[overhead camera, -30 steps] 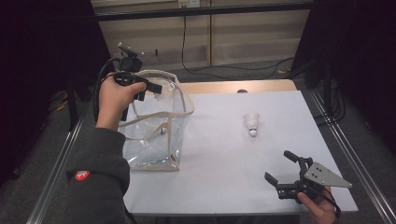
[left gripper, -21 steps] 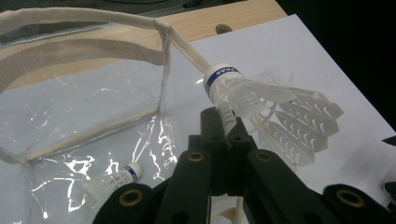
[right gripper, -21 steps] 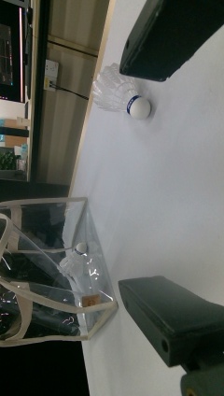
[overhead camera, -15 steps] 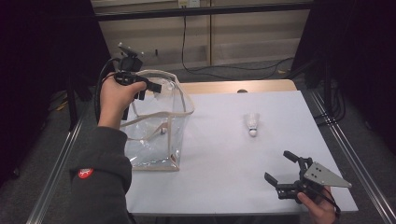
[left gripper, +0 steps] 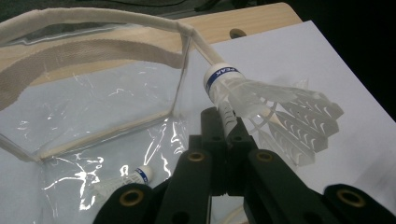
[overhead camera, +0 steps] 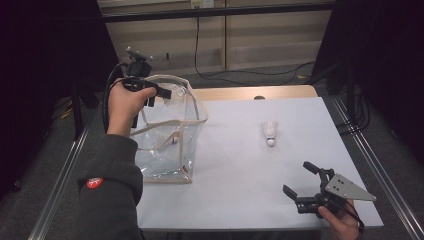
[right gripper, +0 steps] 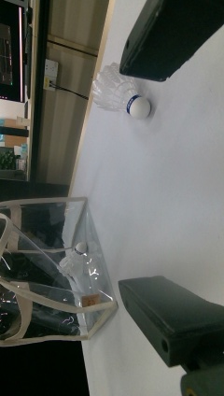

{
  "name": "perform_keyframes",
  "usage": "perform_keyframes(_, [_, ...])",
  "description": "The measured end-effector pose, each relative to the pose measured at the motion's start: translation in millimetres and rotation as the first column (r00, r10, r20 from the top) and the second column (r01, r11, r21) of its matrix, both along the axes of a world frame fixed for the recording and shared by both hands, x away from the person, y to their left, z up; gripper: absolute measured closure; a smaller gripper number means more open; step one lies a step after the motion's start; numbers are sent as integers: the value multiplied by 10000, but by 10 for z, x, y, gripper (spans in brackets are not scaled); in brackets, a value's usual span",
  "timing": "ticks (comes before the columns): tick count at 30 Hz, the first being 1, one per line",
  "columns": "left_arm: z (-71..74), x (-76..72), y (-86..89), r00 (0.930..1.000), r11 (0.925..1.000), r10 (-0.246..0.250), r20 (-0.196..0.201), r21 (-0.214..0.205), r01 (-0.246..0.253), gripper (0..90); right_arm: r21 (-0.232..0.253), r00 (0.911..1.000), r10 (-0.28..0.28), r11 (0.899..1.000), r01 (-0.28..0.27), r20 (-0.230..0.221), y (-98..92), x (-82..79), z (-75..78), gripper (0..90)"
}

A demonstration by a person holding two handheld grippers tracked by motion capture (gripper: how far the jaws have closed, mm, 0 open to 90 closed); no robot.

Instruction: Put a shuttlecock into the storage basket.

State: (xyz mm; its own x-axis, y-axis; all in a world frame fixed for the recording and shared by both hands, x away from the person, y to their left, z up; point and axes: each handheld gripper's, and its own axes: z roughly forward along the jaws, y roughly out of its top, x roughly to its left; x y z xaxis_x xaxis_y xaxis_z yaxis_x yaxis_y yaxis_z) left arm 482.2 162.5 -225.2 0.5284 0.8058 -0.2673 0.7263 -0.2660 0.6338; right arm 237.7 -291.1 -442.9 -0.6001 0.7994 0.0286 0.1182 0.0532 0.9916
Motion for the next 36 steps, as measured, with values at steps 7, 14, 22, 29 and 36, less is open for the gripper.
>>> perform_keyframes(7, [-49,17,39,9996,9996,275,-15,34,-275,900,13,10000,-4,10000,4,-3,-2,-3,1,0])
perform_keyframes(14, [-102,40,59,9992,9991,407,-32,72,-407,900,-12,10000,11,10000,-11,-13,2,-3,1,0])
perform_keyframes(22, [-166,86,80,9981,9981,616,20,49,-617,898,0,10000,-2,10000,2,-43,-4,-6,3,0])
perform_keyframes(29, [-216,110,64,9978,9977,655,-85,196,-653,895,25,10000,-27,10000,27,-54,-6,-7,3,0])
perform_keyframes(36, [-238,127,45,9982,9982,583,-132,140,-581,893,-12,10000,-8,10000,8,-33,-6,-4,3,0])
